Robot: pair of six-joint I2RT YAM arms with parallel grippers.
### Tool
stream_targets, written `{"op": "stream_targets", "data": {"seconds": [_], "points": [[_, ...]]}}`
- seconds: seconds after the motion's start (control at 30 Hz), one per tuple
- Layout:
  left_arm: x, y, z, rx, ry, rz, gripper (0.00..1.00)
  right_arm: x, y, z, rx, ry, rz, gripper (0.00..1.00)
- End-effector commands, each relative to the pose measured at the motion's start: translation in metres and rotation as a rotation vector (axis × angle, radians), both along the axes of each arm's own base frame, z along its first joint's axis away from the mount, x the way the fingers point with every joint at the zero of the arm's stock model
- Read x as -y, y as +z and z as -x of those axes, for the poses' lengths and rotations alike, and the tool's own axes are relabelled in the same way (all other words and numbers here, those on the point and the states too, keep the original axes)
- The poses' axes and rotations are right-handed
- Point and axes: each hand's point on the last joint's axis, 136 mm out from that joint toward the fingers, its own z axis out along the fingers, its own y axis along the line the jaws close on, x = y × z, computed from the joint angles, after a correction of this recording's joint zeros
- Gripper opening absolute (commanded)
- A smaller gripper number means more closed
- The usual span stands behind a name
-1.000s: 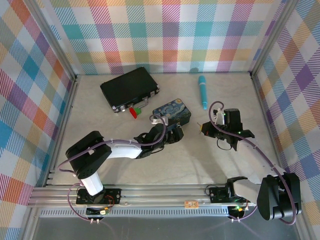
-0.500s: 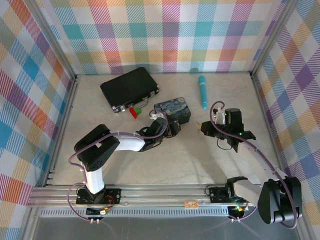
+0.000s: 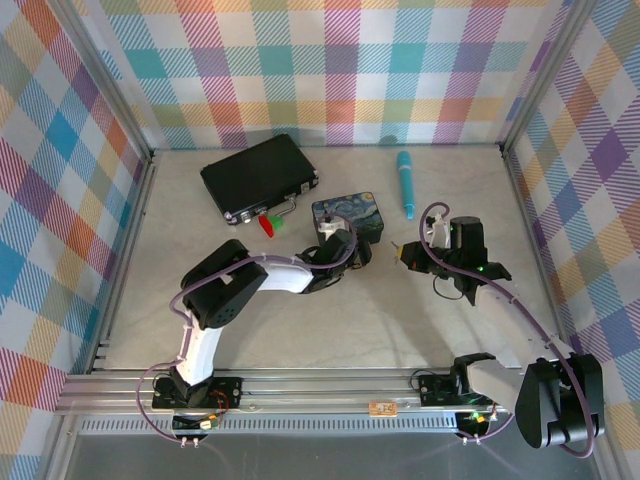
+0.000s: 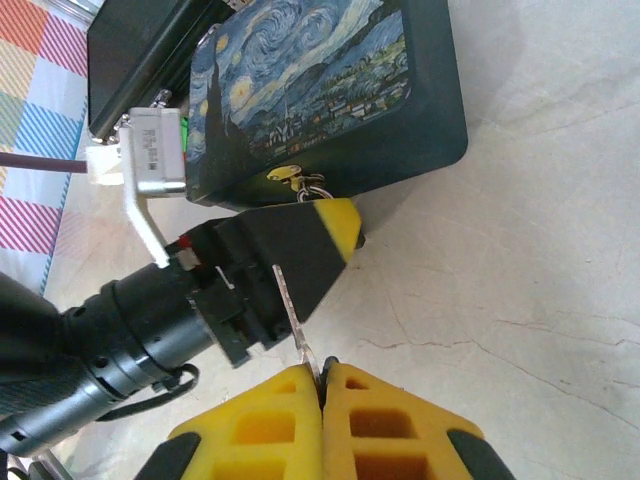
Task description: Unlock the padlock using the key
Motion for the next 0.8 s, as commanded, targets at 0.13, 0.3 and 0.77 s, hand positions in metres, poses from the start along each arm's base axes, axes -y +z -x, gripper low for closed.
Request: {"op": "stream_targets", "data": {"seconds": [0.13,0.3,0.77], "points": [[-0.001,-0.027,-0.004,-0.046,0.055,-0.071,0.44,-0.004,0.001,0.0,0.016,0.019,-0.027,0.0],[-0.003,-0.034,0.0,-0.066,0.05,-0.075,0.32,-0.004,-0.003,-0.001,0.016,0.016,-0.027,0.0],[0.004,-0.021,0.013,-0.135,0.008,0.104,0.06,-0.004,-0.012,-0.002,-0.005,0.017,-0.03,0.0]]}}
